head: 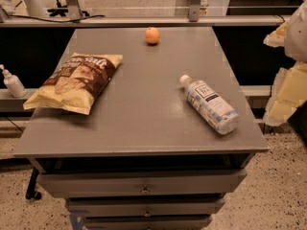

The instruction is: Place blue plastic bottle upright

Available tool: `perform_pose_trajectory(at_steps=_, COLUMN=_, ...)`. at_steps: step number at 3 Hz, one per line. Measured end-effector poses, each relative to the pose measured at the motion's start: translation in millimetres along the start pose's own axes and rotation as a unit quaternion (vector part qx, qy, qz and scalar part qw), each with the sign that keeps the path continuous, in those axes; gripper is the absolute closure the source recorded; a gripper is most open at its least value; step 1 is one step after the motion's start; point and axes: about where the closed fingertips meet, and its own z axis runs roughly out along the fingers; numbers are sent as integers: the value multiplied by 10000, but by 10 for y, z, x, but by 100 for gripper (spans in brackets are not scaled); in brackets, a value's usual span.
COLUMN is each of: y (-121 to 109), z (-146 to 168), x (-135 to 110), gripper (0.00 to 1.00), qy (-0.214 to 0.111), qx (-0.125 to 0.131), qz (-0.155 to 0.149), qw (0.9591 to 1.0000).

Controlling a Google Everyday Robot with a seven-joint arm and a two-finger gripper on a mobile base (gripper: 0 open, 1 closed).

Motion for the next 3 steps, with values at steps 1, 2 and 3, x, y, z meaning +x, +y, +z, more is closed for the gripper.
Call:
perform_pose_trajectory(at_steps=1, y=-7, z=0, x=-18, gripper=0, qy=-5, qx=28, qz=-9, qw=10000)
perform_pose_trajectory(at_steps=2, y=-116, z=149, x=-216, gripper=0, qy=22, qx=121, qz=123, qw=9998)
perform_pose_trajectory(at_steps=3, y=-367, z=522, x=-432, gripper=0, qy=69, qx=192, qz=609, qw=9979)
